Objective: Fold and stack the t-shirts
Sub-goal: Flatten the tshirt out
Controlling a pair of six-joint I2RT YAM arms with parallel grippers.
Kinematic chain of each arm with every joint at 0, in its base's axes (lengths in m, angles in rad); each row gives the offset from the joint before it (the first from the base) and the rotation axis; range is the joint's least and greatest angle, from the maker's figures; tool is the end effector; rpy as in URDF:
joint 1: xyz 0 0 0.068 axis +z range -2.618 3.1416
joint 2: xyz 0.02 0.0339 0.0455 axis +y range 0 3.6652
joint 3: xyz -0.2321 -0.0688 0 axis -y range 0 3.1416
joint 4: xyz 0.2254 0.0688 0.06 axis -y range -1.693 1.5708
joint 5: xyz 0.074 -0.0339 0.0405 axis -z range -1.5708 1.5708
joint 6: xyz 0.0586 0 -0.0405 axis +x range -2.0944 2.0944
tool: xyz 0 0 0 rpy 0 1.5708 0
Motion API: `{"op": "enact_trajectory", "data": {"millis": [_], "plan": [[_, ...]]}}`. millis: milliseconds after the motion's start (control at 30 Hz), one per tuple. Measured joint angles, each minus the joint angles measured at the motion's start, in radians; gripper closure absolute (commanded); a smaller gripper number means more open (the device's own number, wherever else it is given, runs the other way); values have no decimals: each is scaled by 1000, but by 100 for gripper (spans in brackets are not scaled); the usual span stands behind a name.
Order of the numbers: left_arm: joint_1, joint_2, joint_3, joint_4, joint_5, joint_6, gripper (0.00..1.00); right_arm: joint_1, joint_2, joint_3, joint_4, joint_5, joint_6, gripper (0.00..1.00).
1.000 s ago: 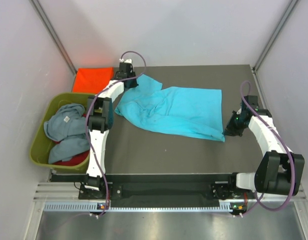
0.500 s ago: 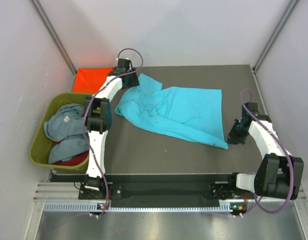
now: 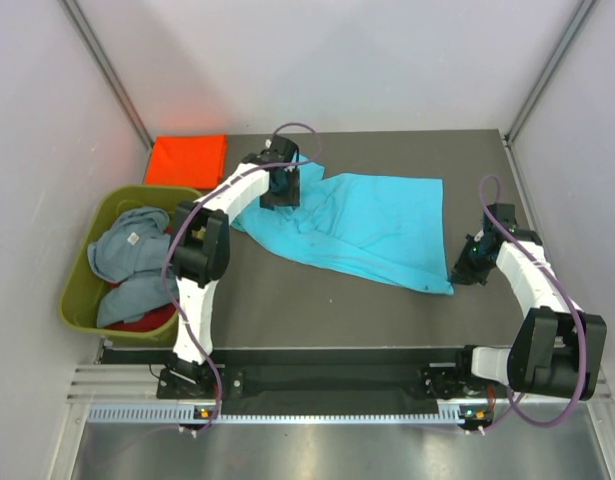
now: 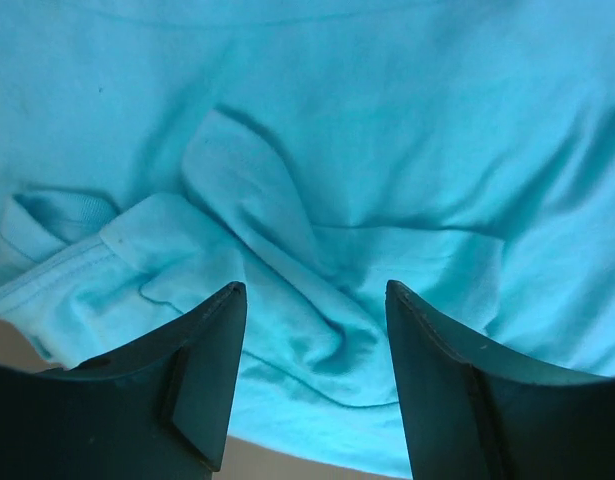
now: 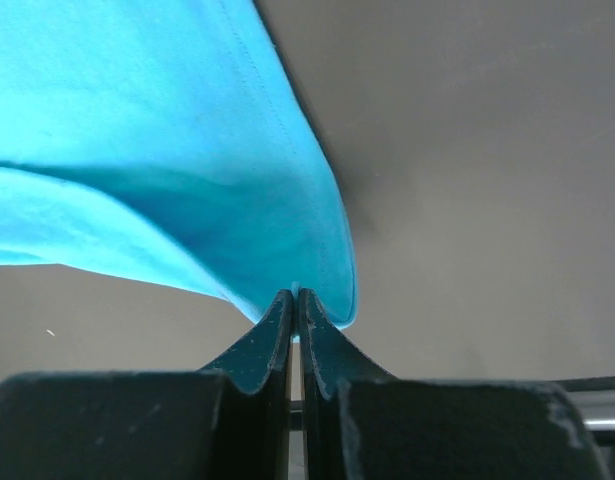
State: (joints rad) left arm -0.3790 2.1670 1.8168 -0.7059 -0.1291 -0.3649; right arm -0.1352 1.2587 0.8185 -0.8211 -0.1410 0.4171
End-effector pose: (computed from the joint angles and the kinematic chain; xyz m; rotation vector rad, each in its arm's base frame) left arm 0.4187 -0.1586 0.1696 -0.0260 2.6153 -0.0926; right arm 0.2175 -0.0213 0.1669 0.7452 2.7444 0.2611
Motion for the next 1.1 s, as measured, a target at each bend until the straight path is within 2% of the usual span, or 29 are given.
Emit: {"op": "enact_trajectory", "data": {"millis": [67,167,200,233,367,400,600,733,900,1033,1100], "plan": [[-5,16,20,-46,-7,0,40,0,0,0,8,-10,-6,100],[6,58,65,-92,-20,1,50,0,0,0,13,-19,-10,100],[11,72,75,-98,-22,0,58,0,0,0,14,-21,-14,100],[14,84,79,-109,-22,2,71,0,0,0,14,-23,-15,100],[24,97,79,-133,-17,14,90,0,-5,0,14,-30,-20,100],[24,97,79,-133,-13,19,100,0,-7,0,14,-31,-23,100],[21,93,130,-172,-10,30,100,0,-12,0,14,-45,-25,100],[20,8,45,-171,-30,9,100,0,-12,0,13,-45,-25,100],[20,-265,-238,-163,-69,-72,100,1,-12,0,14,-44,-25,100],[20,-546,-530,-161,-72,-172,100,2,-12,-10,23,-45,-25,100],[20,-682,-675,-163,-60,-213,86,2,-13,-27,31,-45,-25,100]]}}
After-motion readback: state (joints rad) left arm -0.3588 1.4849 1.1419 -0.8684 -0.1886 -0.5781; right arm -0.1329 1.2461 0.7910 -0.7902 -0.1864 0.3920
